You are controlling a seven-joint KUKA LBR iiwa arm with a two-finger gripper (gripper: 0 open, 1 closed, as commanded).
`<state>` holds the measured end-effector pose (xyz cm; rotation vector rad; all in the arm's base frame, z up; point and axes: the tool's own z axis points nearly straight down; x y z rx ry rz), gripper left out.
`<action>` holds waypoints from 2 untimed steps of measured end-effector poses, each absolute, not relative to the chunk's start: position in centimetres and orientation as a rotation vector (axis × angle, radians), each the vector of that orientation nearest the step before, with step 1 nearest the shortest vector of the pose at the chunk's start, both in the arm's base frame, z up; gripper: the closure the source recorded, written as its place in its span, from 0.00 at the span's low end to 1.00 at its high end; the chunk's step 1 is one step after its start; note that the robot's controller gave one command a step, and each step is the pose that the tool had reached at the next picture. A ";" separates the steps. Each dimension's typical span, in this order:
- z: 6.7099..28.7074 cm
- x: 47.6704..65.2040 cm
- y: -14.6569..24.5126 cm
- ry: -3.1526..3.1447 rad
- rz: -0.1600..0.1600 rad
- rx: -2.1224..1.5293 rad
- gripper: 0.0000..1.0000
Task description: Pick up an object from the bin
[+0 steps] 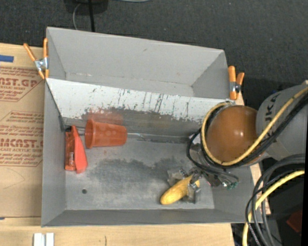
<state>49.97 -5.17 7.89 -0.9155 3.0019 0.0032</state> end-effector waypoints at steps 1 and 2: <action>8.0 49.9 -5.1 3.002 0.004 -0.916 1.00; 18.5 50.7 -4.0 2.906 0.005 -1.180 1.00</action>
Offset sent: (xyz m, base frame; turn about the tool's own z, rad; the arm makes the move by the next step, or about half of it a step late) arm 0.0067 0.0100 0.1062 -0.1804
